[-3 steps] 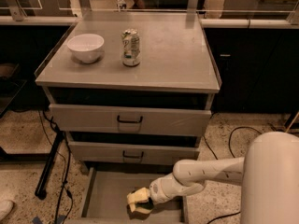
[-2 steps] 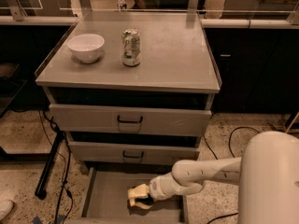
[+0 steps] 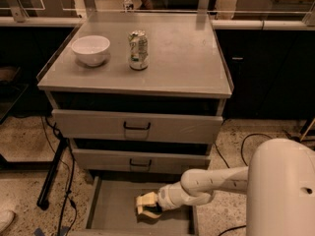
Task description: Place sponge into bottom drawer
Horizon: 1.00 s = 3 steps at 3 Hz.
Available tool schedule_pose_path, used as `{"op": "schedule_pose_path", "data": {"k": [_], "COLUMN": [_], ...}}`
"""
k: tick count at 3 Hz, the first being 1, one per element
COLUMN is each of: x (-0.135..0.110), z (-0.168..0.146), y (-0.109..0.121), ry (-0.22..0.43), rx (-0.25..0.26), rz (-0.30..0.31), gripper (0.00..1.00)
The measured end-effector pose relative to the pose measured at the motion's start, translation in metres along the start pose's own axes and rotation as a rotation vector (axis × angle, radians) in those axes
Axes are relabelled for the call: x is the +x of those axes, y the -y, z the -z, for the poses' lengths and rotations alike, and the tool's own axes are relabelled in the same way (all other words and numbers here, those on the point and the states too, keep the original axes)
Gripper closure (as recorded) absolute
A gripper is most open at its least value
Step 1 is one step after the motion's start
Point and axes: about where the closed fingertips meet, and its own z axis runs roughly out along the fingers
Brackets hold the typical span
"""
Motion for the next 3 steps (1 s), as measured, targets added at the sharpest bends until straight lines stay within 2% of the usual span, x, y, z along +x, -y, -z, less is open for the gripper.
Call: {"op": "schedule_pose_path", "data": {"k": [1, 3], "x": [0.007, 0.000], "z": [-0.018, -0.062], "y": [0.006, 0.042], "ry": [-0.010, 0.022], "rx": [0.020, 0.121], "rz": [-0.028, -0.110], "gripper": [1.00, 1.00]}}
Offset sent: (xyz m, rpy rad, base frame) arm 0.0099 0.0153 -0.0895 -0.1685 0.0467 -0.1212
